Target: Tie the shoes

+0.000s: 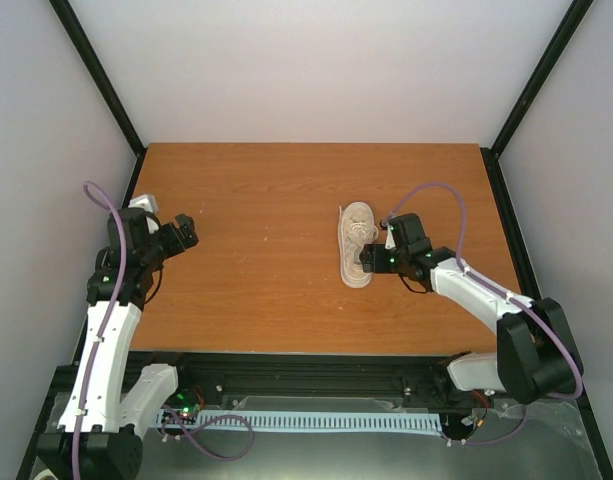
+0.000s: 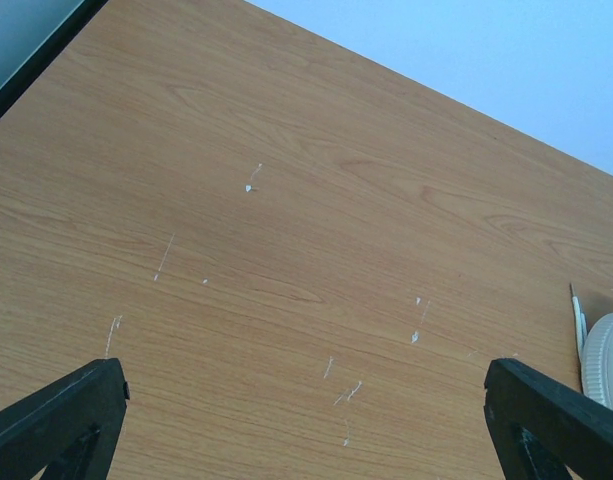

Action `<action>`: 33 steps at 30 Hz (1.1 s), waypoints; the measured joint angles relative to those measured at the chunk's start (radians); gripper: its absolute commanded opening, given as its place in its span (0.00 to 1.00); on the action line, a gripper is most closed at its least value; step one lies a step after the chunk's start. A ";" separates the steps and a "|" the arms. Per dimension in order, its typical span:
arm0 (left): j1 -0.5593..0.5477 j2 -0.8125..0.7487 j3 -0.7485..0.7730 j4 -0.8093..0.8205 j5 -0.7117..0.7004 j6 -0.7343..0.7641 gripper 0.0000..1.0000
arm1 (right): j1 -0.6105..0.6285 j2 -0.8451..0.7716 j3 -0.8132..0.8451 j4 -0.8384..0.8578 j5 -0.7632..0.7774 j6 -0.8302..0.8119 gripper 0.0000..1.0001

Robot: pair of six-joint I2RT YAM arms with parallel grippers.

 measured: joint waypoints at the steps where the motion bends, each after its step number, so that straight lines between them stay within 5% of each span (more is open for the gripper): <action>1: 0.000 0.002 0.000 0.000 0.000 0.000 1.00 | 0.005 0.012 0.001 0.002 0.004 0.000 0.77; 12: 0.016 0.008 0.000 -0.003 0.000 -0.010 1.00 | 0.059 0.202 0.087 0.035 0.086 -0.028 0.51; 13: 0.016 0.012 0.000 -0.004 0.000 -0.011 1.00 | 0.063 0.219 0.095 0.041 0.095 -0.030 0.45; 16: 0.017 0.023 0.000 -0.005 0.003 -0.013 1.00 | 0.070 0.264 0.117 0.056 0.109 -0.040 0.08; 17: 0.017 0.027 0.000 -0.005 0.005 -0.013 1.00 | 0.072 0.279 0.127 0.057 0.125 -0.037 0.03; 24: 0.023 0.064 0.000 -0.022 0.011 -0.014 1.00 | 0.077 0.257 0.134 0.030 0.149 -0.043 0.03; 33: 0.033 0.080 0.000 -0.039 0.084 0.006 1.00 | 0.077 -0.100 0.129 -0.054 0.060 -0.014 0.03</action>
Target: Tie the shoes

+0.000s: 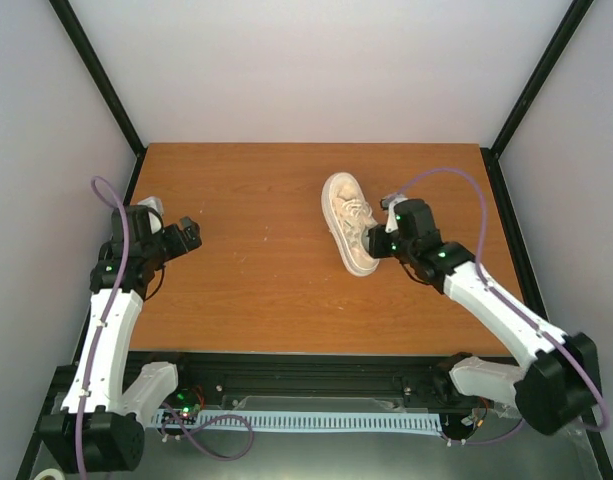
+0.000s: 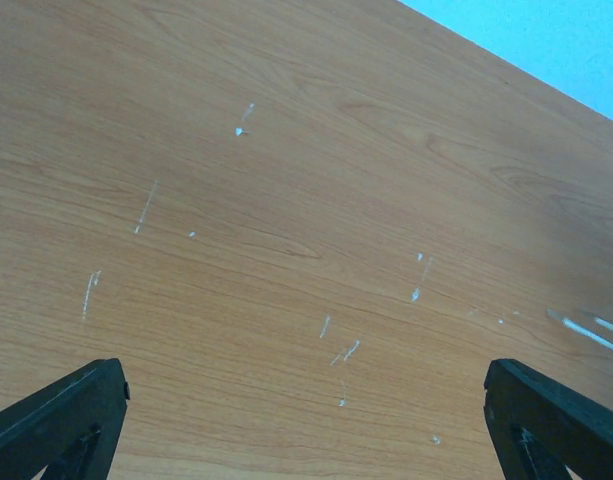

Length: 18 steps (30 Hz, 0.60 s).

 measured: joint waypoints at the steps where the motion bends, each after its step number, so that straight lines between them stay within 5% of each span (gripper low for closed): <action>1: 0.000 -0.004 0.000 0.000 0.011 0.003 1.00 | 0.001 -0.041 0.012 -0.013 0.002 0.000 0.03; 11: 0.000 -0.079 -0.011 0.024 0.056 0.024 1.00 | 0.001 -0.160 0.136 -0.147 0.191 -0.016 0.03; 18: 0.000 -0.077 -0.011 0.026 0.048 0.024 1.00 | 0.004 -0.156 0.066 -0.152 0.218 0.041 0.03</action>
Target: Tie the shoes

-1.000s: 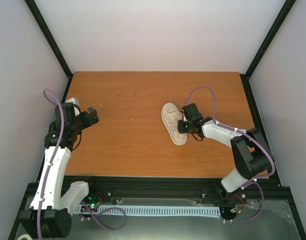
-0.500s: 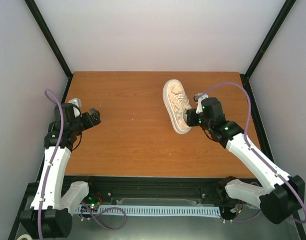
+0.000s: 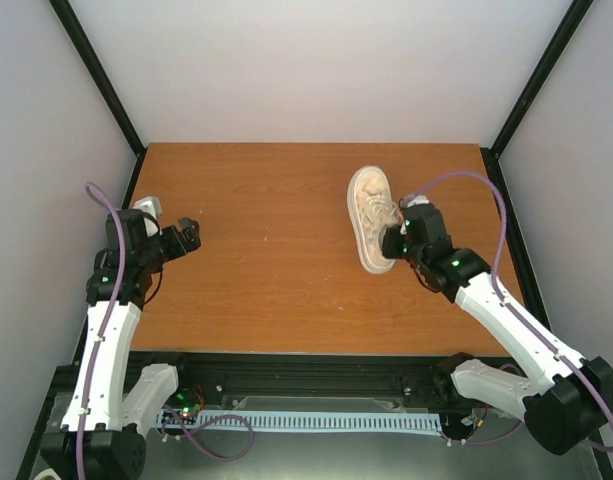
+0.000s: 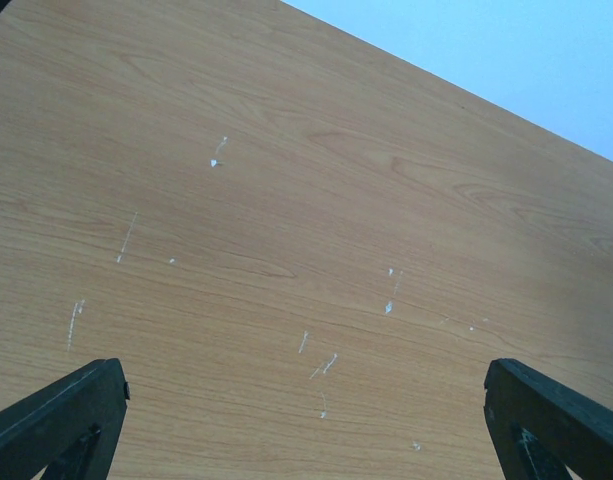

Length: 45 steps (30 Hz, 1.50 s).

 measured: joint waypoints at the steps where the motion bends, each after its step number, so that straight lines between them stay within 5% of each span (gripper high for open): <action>1: 0.000 0.000 0.000 0.000 -0.005 0.000 1.00 | 0.006 0.002 -0.034 0.015 -0.008 0.017 0.03; 8: 0.002 0.016 0.000 -0.001 -0.029 0.000 1.00 | 0.140 0.087 -0.225 0.057 -0.071 0.124 0.03; 17: 0.002 0.036 0.000 -0.005 -0.036 -0.001 1.00 | 0.320 0.262 -0.252 0.253 -0.085 0.227 0.07; 20: 0.003 0.042 0.000 -0.005 -0.037 -0.002 1.00 | 0.376 0.333 -0.240 0.272 -0.071 0.247 0.20; 29: 0.006 0.106 0.000 -0.023 -0.026 -0.007 1.00 | 0.416 0.302 -0.218 0.253 0.026 0.240 0.91; 33: 0.006 0.103 0.000 -0.018 0.011 -0.007 1.00 | 0.416 0.203 -0.240 0.206 0.075 0.243 1.00; 40: 0.006 0.072 -0.016 0.022 0.097 -0.010 1.00 | 0.403 0.009 -0.266 0.113 0.116 0.210 1.00; 45: -0.073 0.047 -0.097 0.155 0.191 -0.132 1.00 | 0.236 -0.035 -0.286 0.106 0.018 0.181 1.00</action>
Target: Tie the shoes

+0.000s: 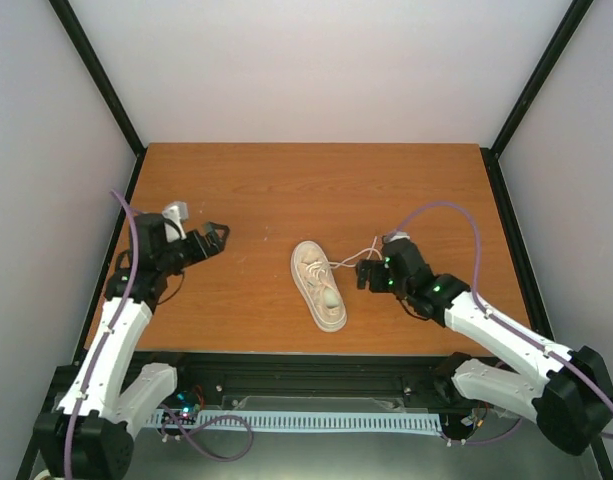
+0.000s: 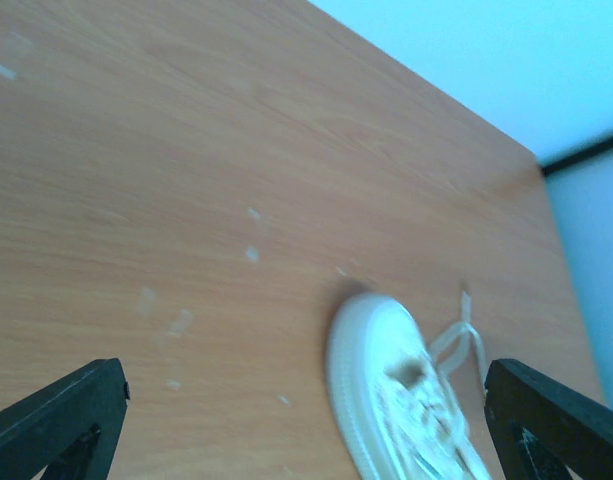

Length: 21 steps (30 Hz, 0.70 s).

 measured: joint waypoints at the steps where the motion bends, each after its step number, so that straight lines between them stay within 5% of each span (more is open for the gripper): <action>1: -0.042 -0.014 -0.029 0.027 0.006 -0.031 1.00 | -0.058 0.005 -0.007 0.002 -0.033 -0.004 1.00; 8: -0.356 -0.050 -0.184 0.178 -0.010 -0.190 1.00 | -0.280 0.115 -0.032 0.051 -0.203 -0.013 1.00; 13: -0.589 0.119 -0.262 0.306 -0.014 -0.278 1.00 | -0.301 0.280 -0.008 0.088 -0.229 -0.016 0.89; 21: -0.694 0.327 -0.257 0.461 -0.024 -0.293 1.00 | -0.296 0.430 0.026 0.110 -0.139 -0.030 0.68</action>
